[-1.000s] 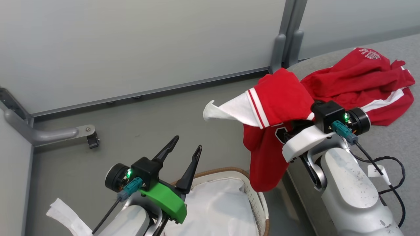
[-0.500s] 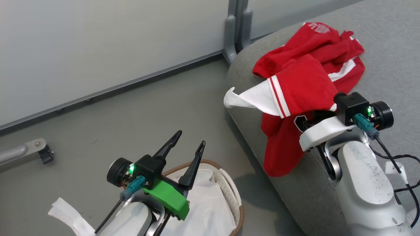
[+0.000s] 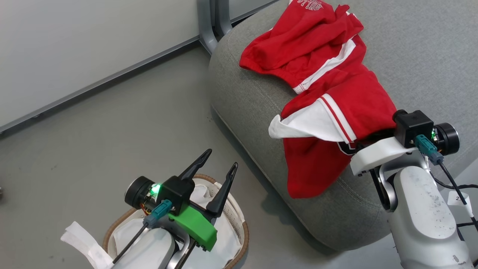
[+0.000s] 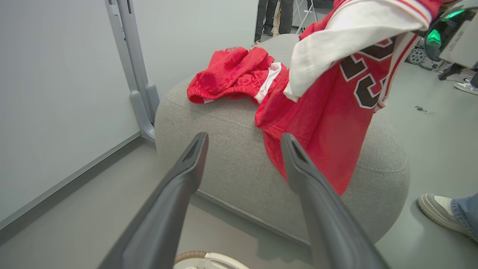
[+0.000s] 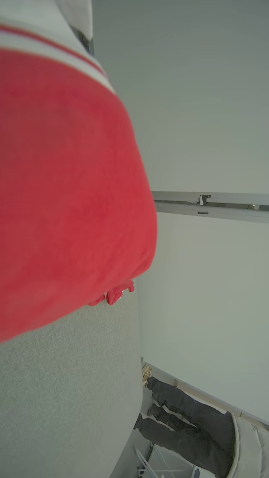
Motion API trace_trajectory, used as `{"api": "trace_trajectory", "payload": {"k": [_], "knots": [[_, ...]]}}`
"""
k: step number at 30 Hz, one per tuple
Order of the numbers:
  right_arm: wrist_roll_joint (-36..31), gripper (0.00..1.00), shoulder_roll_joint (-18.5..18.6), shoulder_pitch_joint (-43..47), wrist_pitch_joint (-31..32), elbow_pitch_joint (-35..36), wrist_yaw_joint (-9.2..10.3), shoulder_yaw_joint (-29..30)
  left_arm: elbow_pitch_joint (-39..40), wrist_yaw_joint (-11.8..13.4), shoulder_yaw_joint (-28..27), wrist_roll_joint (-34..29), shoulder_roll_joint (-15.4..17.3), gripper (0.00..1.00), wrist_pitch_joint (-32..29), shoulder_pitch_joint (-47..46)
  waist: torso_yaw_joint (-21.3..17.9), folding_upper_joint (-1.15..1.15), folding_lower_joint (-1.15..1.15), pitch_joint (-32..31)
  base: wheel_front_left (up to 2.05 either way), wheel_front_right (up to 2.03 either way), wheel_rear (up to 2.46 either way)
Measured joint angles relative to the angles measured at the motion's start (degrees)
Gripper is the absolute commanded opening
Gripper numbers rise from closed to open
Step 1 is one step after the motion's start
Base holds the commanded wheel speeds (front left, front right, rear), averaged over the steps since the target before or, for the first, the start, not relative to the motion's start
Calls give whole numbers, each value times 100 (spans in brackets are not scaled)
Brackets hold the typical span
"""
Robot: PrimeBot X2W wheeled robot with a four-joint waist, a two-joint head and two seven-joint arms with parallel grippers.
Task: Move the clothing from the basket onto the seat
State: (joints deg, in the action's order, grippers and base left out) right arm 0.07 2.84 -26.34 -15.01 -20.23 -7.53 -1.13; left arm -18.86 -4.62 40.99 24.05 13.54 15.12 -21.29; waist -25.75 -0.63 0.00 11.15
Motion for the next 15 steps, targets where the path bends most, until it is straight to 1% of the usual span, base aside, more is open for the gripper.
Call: {"api": "trace_trajectory", "payload": {"k": [5, 10, 15], "knots": [[-111, 0, 0, -55, 1, -63, 0, 35, -19, -42, 24, -18, -31, 100, 0, -48, -9, 0, 0, 167, 0, 0, 0], [-421, 0, 20, -609, 0, -189, 0, 59, -1, -49, 33, -52, -46, 100, 0, -68, 136, 0, 0, 317, 0, 0, 0], [-516, 0, 437, -1550, 1, -400, 0, 153, 43, -73, 60, -113, -86, 100, 0, -242, 344, 0, 0, 542, 0, 0, 0]]}}
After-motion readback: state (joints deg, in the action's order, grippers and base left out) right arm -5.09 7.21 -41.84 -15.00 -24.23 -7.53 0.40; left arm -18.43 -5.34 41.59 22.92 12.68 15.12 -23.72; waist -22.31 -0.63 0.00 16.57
